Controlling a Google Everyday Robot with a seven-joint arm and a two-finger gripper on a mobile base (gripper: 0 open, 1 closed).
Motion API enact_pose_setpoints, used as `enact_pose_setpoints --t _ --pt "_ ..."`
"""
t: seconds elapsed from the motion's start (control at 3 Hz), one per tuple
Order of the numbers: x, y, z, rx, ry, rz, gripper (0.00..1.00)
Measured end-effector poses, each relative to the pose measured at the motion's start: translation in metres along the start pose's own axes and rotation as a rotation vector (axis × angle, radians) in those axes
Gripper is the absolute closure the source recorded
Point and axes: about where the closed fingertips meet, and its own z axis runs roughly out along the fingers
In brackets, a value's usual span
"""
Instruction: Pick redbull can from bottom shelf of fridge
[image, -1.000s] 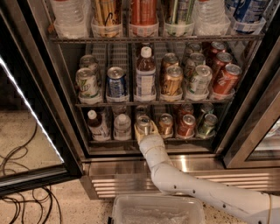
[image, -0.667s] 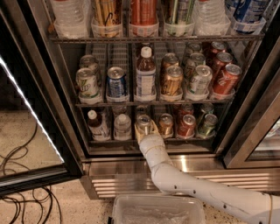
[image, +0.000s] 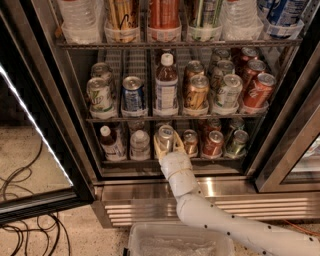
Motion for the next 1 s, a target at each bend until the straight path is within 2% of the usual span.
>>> enact_pose_setpoints --t 0.33,1.0 --pt "-0.025 0.005 -0.019 -0.064 -0.023 0.05 1.0" --pt "-0.066 -0.017 -0.039 -0.211 0.026 0.154 1.0"
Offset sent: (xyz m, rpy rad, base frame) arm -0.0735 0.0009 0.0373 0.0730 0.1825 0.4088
